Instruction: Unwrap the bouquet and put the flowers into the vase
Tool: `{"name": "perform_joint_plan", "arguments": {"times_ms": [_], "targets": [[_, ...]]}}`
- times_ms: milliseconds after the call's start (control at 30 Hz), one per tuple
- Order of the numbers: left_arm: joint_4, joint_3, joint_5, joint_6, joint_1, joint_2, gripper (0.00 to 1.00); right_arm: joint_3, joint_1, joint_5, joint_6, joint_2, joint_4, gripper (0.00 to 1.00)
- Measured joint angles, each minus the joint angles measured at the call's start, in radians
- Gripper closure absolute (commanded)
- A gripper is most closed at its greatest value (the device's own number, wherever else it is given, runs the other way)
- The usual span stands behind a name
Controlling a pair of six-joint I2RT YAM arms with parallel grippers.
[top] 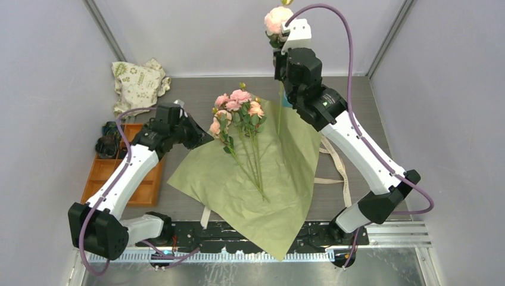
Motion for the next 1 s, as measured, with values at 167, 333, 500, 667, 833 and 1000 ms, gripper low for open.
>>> {"name": "perform_joint_plan", "arguments": {"times_ms": [167,333,500,667,833,1000], "targets": [[0.043,-0.027,0.02,0.032,0.0,-0.04,0.99,-0.074,0.0,0.084,-0.179,0.0,0.338,0.99],[0.077,-0.054,0.035,0.063,0.0,-0.091,0.99,-0.043,0.0,0.146,-0.339,0.067,0.576,0.99],[0.092,-0.074,0.044,0.077,0.0,-0.11,0.99,0.023,0.0,0.172,-0.424,0.147,0.678,0.99],[0.091,-0.099,0.049,0.089,0.0,-0.112,0.99,0.068,0.0,0.177,-0.466,0.174,0.688,0.99],[0.09,-0.107,0.048,0.095,0.0,-0.116,1.0,0.128,0.0,0.179,-0.488,0.172,0.69,0.99],[0.09,-0.113,0.048,0.095,0.0,-0.124,1.0,0.107,-0.001,0.184,-0.491,0.139,0.689,0.99]]}}
